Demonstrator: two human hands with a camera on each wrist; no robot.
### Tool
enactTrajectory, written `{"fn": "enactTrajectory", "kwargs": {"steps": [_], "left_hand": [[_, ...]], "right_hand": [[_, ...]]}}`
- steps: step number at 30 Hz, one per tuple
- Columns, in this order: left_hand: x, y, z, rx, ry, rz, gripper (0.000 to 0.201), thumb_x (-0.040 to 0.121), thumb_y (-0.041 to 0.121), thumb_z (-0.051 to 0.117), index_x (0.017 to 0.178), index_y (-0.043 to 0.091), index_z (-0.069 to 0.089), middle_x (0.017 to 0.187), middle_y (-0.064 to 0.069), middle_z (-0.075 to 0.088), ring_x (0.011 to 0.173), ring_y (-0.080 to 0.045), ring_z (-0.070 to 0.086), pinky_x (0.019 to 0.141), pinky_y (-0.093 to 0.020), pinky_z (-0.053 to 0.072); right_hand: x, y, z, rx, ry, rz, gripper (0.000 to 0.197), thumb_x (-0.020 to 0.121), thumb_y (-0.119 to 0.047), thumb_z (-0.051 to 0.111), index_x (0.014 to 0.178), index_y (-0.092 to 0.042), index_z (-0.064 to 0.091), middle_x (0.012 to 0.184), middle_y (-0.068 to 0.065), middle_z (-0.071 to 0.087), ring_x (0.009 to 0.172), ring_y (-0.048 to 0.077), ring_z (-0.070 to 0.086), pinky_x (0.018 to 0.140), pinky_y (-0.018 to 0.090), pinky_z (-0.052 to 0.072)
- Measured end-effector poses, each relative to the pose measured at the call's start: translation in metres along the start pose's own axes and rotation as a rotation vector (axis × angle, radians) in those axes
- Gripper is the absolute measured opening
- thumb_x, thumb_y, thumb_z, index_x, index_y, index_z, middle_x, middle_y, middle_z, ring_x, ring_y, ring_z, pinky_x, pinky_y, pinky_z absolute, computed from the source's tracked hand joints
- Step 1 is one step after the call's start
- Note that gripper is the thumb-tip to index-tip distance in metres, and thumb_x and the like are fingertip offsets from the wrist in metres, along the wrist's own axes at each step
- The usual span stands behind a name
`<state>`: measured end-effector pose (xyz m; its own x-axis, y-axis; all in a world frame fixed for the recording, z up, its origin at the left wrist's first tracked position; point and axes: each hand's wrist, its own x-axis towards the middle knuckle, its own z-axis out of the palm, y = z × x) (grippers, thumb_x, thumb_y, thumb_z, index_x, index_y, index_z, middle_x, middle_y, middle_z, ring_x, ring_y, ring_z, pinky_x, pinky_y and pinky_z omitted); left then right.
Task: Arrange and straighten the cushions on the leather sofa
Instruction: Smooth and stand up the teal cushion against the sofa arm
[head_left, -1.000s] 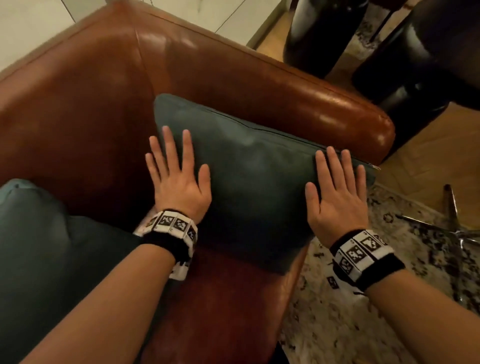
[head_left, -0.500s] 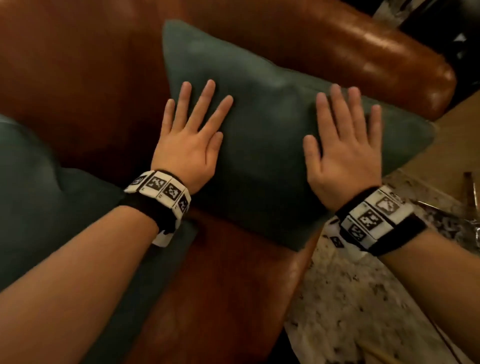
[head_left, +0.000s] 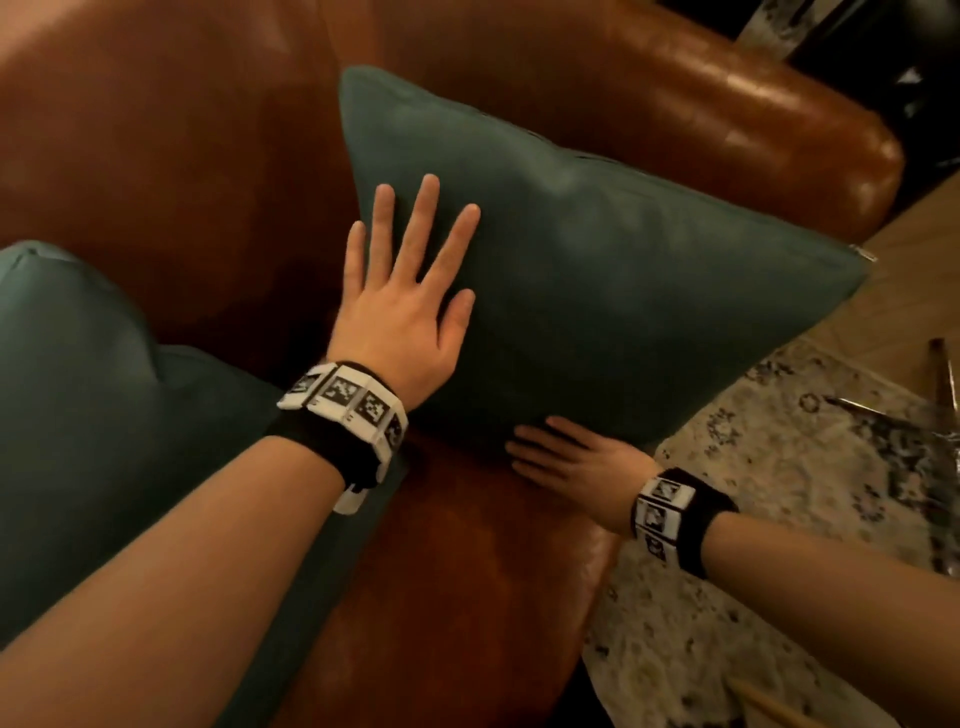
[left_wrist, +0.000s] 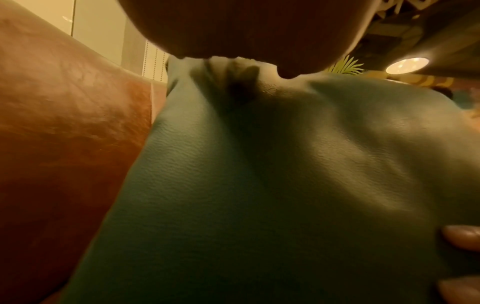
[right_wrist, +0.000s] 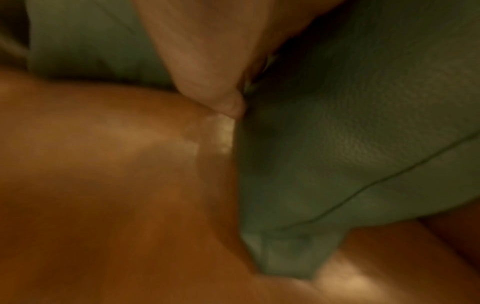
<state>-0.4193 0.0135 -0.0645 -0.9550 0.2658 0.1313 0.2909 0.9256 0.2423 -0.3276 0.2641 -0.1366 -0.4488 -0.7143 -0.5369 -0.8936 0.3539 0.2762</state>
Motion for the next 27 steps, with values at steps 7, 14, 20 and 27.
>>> {"fn": "enactTrajectory", "kwargs": {"steps": [7, 14, 20, 27], "left_hand": [[0.008, 0.065, 0.037, -0.067, 0.114, 0.009, 0.070, 0.094, 0.052, 0.036, 0.154, 0.035, 0.002, 0.163, 0.001, -0.004, 0.150, -0.034, -0.007, 0.120, -0.055, -0.004], [0.009, 0.010, 0.063, -0.199, 0.137, -0.396, 0.068, 0.096, 0.051, 0.024, 0.151, 0.036, -0.012, 0.163, 0.001, -0.015, 0.150, -0.029, -0.013, 0.120, -0.055, 0.003], [0.056, 0.047, 0.003, -0.114, 0.226, -0.056, 0.060, 0.098, 0.041, 0.029, 0.155, 0.027, 0.014, 0.164, -0.005, 0.003, 0.151, -0.033, -0.004, 0.121, -0.052, 0.000], [0.104, -0.008, -0.013, 0.159, -0.025, 0.019, 0.057, 0.098, 0.047, 0.019, 0.153, 0.034, 0.019, 0.162, 0.008, 0.019, 0.151, -0.022, 0.010, 0.122, -0.048, 0.004]], "right_hand": [[-0.044, 0.080, -0.079, 0.367, 0.656, 0.936, 0.058, 0.098, -0.038, 0.037, 0.152, -0.020, 0.031, 0.160, 0.007, 0.026, 0.150, 0.028, 0.015, 0.120, 0.051, 0.011], [-0.039, 0.109, -0.068, 0.476, 0.417, 1.079, 0.063, 0.098, -0.056, 0.017, 0.155, -0.031, 0.011, 0.164, -0.003, 0.011, 0.151, 0.020, -0.001, 0.122, 0.047, -0.001], [-0.019, 0.103, -0.104, 0.586, 0.574, 1.100, 0.057, 0.100, -0.044, 0.023, 0.154, -0.025, 0.020, 0.162, -0.004, 0.017, 0.151, 0.014, 0.004, 0.122, 0.043, -0.001], [-0.029, 0.121, -0.077, 0.584, 0.398, 1.109, 0.056, 0.101, -0.050, 0.019, 0.154, -0.034, 0.018, 0.163, -0.008, 0.017, 0.151, 0.017, 0.007, 0.122, 0.042, 0.000]]}}
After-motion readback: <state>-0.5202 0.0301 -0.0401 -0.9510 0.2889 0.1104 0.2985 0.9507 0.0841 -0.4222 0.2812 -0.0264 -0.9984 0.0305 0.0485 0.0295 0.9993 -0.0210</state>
